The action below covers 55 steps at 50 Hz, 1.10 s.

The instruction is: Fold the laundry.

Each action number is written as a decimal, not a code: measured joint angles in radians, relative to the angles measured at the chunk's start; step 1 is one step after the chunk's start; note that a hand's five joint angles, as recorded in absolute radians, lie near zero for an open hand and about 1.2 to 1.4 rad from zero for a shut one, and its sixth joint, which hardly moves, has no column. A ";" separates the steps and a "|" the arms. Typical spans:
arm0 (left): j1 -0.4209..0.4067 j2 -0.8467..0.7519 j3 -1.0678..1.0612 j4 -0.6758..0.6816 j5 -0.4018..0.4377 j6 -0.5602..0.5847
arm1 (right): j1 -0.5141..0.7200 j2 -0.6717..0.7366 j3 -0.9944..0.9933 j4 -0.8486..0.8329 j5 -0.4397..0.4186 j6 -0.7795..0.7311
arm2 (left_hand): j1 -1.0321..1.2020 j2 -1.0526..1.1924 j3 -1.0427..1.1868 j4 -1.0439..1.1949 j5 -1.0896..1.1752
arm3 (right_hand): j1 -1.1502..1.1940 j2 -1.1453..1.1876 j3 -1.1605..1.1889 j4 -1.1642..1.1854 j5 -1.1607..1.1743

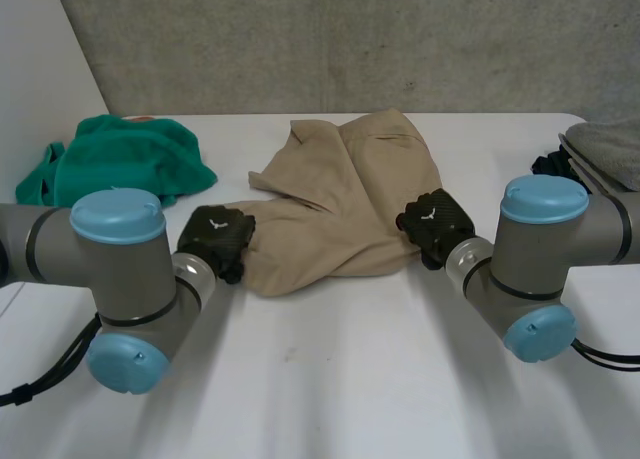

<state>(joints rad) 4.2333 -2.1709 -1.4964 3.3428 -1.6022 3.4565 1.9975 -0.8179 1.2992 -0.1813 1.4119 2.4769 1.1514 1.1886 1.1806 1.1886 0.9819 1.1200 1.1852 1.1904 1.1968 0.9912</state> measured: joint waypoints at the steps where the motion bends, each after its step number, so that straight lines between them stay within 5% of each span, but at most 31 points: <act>1: -0.004 -0.001 -0.002 -0.008 0.007 0.006 | 0.000 -0.002 0.000 0.000 0.002 0.003 | 0.000 0.000 0.000 0.000 0.000 | 0.000 0.000 0.000 0.000 0.000; 11: -0.025 0.081 -0.050 -0.116 0.034 0.043 | -0.020 -0.125 0.047 0.077 0.010 0.017 | 0.000 0.007 0.007 0.006 0.000 | 0.000 0.000 0.000 0.000 0.001; 17: -0.042 0.264 -0.163 -0.185 0.063 0.004 | -0.058 -0.266 0.039 0.165 -0.032 -0.035 | 0.000 0.007 0.007 0.006 0.000 | 0.000 0.000 0.000 0.000 0.008; 25: -0.057 0.287 -0.198 -0.179 0.079 -0.020 | -0.019 -0.099 -0.165 0.115 -0.184 -0.053 | 0.000 0.007 0.007 0.006 0.000 | -0.007 -0.034 -0.037 -0.041 -0.014; 31: -0.050 0.213 -0.156 -0.180 0.027 -0.024 | 0.009 0.135 -0.376 0.099 -0.162 -0.079 | 0.000 0.007 0.007 0.006 0.000 | -0.511 -0.575 -0.573 -0.581 -0.558; 37: -0.039 0.191 -0.120 -0.186 -0.009 -0.032 | 0.019 0.172 -0.459 0.068 0.015 -0.035 | 0.000 0.007 0.007 0.006 0.000 | -0.893 -0.971 -0.973 -0.975 -0.946; 41: -0.035 0.205 -0.106 -0.189 -0.009 -0.036 | 0.025 0.069 -0.398 0.058 0.109 0.065 | 0.000 0.007 0.007 0.006 0.000 | -0.894 -0.977 -0.980 -0.984 -0.947; 46: -0.033 0.220 -0.095 -0.195 -0.004 -0.039 | 0.019 -0.085 -0.273 0.116 0.120 0.146 | 0.000 0.007 0.007 0.006 0.000 | -0.886 -0.964 -0.968 -0.973 -0.935; 55: -0.030 0.218 -0.063 -0.204 -0.002 -0.042 | -0.062 -0.292 -0.028 0.349 -0.037 0.088 | 0.000 0.007 0.008 0.006 0.000 | -0.430 -0.497 -0.505 -0.520 -0.486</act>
<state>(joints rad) 4.2036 -1.9532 -1.5597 3.1387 -1.6038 3.4140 1.9359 -1.1100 1.2711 0.1681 1.3748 2.5652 1.1514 1.1959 1.1890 1.1949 0.9819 0.6902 0.6885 0.6853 0.6764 0.5054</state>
